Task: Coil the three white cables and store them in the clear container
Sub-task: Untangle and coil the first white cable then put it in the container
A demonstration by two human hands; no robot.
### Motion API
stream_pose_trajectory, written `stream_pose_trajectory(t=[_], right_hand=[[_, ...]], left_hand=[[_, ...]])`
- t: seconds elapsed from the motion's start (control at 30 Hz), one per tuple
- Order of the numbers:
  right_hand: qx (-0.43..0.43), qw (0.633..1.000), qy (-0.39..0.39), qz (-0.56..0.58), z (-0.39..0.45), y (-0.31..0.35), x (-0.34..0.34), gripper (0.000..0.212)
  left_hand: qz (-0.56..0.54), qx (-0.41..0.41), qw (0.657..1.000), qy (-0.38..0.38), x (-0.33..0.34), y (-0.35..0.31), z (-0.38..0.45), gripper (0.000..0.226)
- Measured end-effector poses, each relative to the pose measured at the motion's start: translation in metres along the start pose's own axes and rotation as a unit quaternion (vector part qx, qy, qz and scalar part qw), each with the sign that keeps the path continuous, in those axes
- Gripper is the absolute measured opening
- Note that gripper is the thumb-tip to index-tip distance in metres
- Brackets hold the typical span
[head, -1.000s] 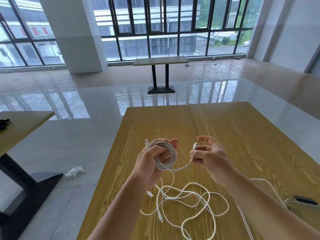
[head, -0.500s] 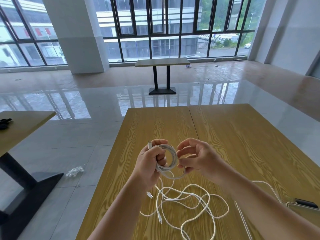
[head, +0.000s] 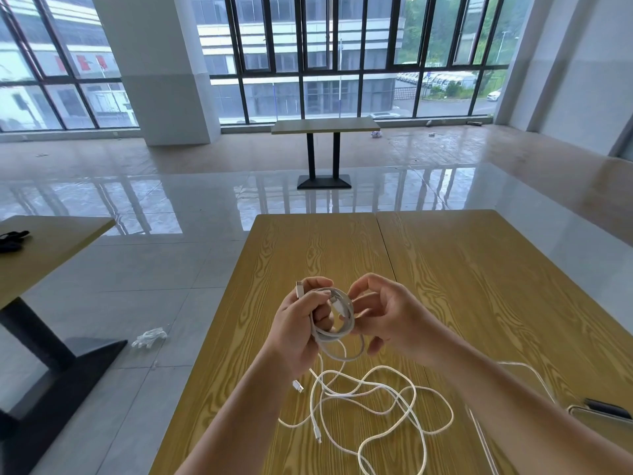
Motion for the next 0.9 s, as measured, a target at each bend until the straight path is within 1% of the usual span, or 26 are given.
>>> stream_pose_trajectory(t=[0.07,0.13,0.3,0.33,0.4,0.47,0.5,0.6,0.63,0.7,0.77,0.9], right_hand=[[0.009,0.999,0.003,0.047,-0.002,0.001,0.002,0.040],[0.021,0.997,0.007,0.079,-0.003,-0.001,0.004,0.042],[0.035,0.988,0.017,0.148,-0.005,-0.002,0.007,0.025],[0.026,0.991,0.017,0.133,-0.006,-0.001,0.008,0.023],[-0.004,0.999,0.000,0.051,-0.007,-0.001,0.011,0.022],[-0.045,0.998,-0.042,-0.019,-0.007,0.002,0.011,0.014],[-0.065,0.995,-0.063,-0.031,-0.007,0.004,0.009,0.009],[-0.113,0.985,-0.116,-0.067,-0.007,0.009,0.001,0.006],[-0.126,0.979,-0.137,-0.086,-0.007,0.011,-0.003,0.007],[-0.133,0.973,-0.164,-0.095,-0.008,0.015,-0.009,0.009],[-0.128,0.974,-0.169,-0.080,-0.008,0.018,-0.014,0.009],[-0.140,0.972,-0.181,-0.060,-0.010,0.024,-0.023,0.009]], left_hand=[[-0.001,-0.004,1.000,0.001,-0.001,0.002,0.001,0.009],[0.003,-0.005,1.000,-0.002,-0.004,0.003,0.002,0.009],[0.006,-0.010,1.000,0.011,-0.007,0.007,0.002,0.007],[0.010,-0.011,1.000,0.016,-0.006,0.008,0.001,0.007],[0.019,-0.013,0.999,0.035,0.000,0.011,-0.001,0.012],[0.029,-0.012,0.998,0.049,0.006,0.011,-0.004,0.018],[0.038,-0.005,0.998,0.050,0.007,0.010,-0.005,0.019],[0.093,0.035,0.994,0.036,0.006,0.004,-0.008,0.004],[0.115,0.047,0.992,0.031,0.005,0.003,-0.007,0.008],[0.153,0.070,0.985,0.032,0.004,0.001,-0.008,0.013],[0.181,0.097,0.978,0.041,0.007,-0.002,-0.009,0.013],[0.221,0.124,0.965,0.067,0.012,-0.003,-0.012,0.012]])
Point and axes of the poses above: each hand's wrist, its own z-axis towards the middle knuckle, its own x-axis out of the palm, y = z × x, the point moved 9 cm from there along z, towards the middle knuckle, and after that the axes turned 11 degrees about -y, right-handed, at the moved point
